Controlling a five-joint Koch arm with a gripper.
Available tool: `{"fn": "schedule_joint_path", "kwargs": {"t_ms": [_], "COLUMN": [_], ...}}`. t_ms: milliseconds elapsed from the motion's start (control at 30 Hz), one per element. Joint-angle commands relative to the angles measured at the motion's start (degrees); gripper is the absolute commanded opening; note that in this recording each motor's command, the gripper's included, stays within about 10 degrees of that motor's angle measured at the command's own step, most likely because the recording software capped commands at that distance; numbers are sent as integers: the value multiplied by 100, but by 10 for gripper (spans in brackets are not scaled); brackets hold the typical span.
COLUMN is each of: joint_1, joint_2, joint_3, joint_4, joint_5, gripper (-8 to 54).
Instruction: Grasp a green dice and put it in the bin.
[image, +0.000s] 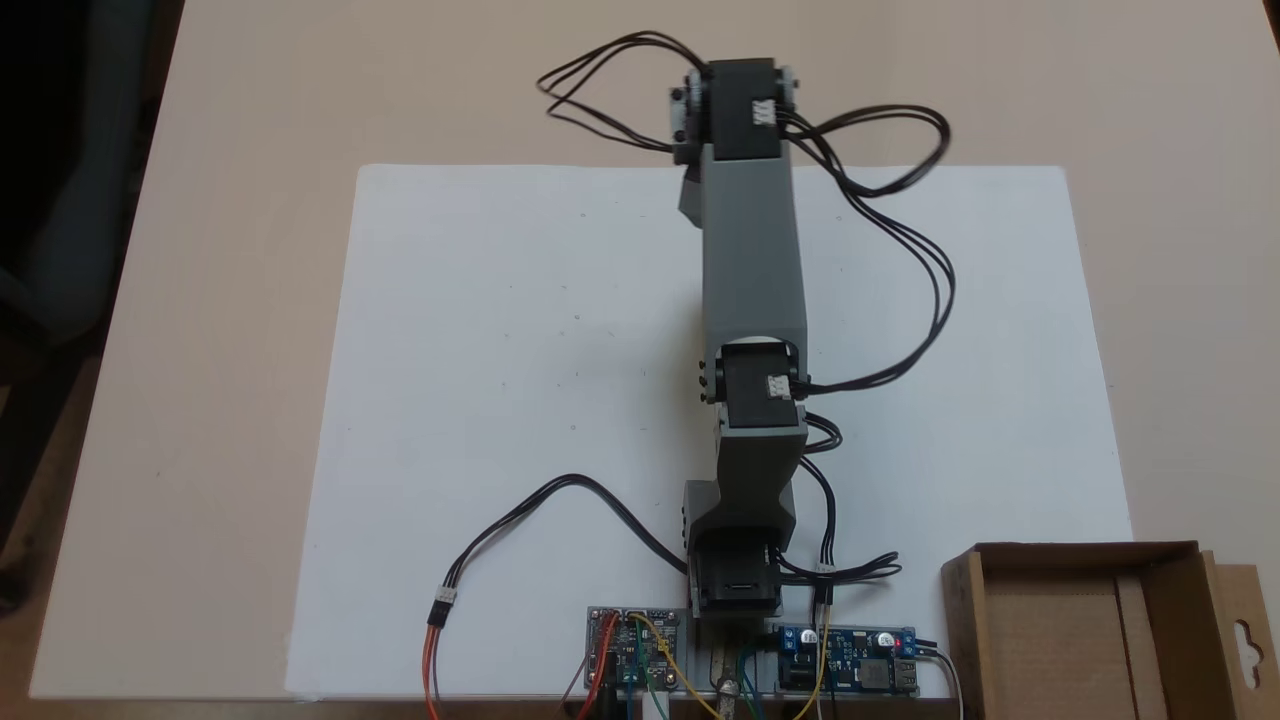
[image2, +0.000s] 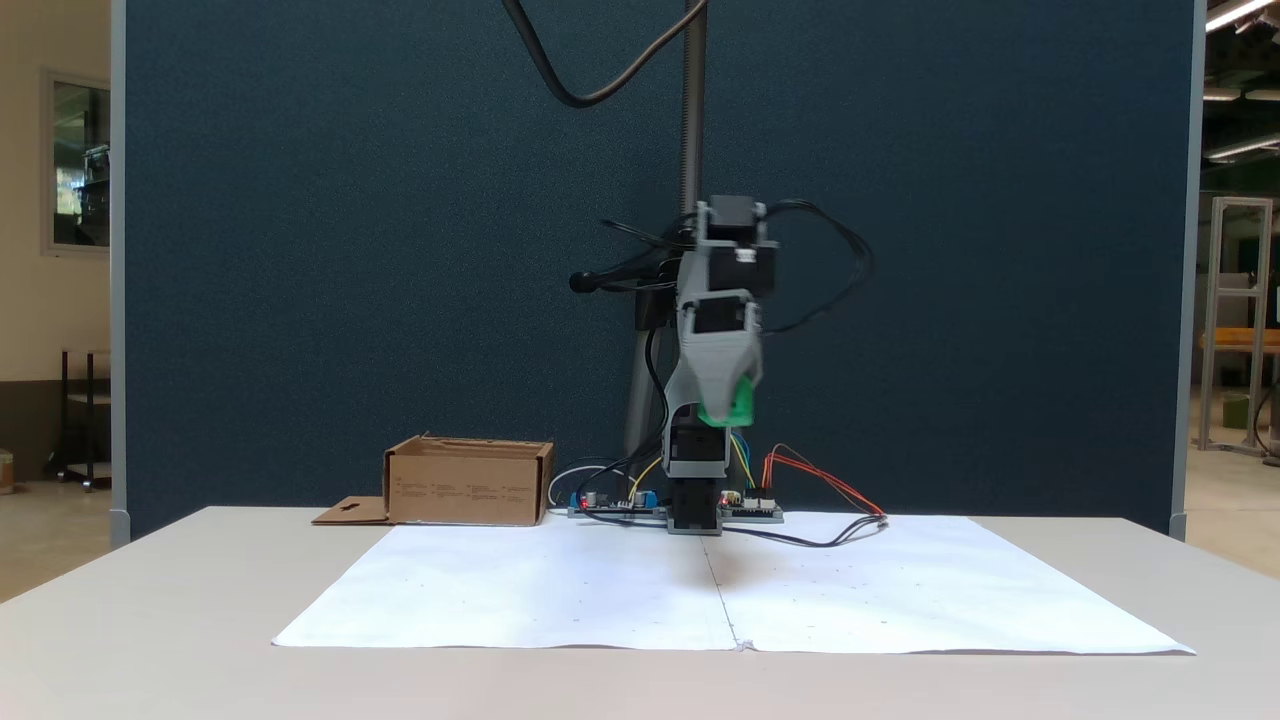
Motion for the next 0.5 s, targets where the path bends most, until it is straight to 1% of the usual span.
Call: {"fn": "schedule_joint_path", "kwargs": {"t_ms": [0,100,467], "joint_1": [712,1477,4570], "joint_2": [536,809,896], "joint_3": [-299,-299,-281], "joint_4": [360,202,193], "joint_5": [-800,-1169,-2312], "gripper": [114,114,114]}}
